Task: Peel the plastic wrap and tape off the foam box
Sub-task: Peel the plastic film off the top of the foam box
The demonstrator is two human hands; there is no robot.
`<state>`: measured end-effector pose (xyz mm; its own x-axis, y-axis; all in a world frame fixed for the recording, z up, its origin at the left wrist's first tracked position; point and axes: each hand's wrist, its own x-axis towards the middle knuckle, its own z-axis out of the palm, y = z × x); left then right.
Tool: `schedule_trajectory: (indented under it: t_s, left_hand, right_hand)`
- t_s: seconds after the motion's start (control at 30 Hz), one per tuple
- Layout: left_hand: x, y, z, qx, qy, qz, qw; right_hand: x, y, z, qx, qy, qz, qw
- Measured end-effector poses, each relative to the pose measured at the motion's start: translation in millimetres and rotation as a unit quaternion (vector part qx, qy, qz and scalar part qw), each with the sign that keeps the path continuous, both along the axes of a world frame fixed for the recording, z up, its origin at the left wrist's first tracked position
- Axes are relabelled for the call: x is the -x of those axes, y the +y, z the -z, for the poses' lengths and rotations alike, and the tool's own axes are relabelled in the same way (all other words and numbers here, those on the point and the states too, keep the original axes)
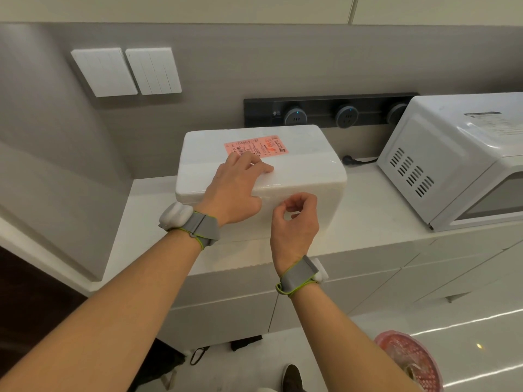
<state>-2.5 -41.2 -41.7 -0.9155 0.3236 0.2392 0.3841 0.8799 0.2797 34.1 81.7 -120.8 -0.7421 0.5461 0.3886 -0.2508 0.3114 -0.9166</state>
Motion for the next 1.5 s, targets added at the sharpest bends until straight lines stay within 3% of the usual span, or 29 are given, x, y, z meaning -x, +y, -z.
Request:
schedule_trajectory:
  t_s: [0.8,1.5]
  left_hand:
    - [0.4,0.8,3.1,0.007,0.018,-0.002,1.0]
    - [-1.8,1.2,2.1,0.013,0.019,0.0,1.0]
  right_hand:
    - [-2.9,-1.9,-4.2,-0.037,-0.008,0.008,0.999]
    - [-2.7,-2.9,-1.7,-0.004,0.002,0.012,1.0]
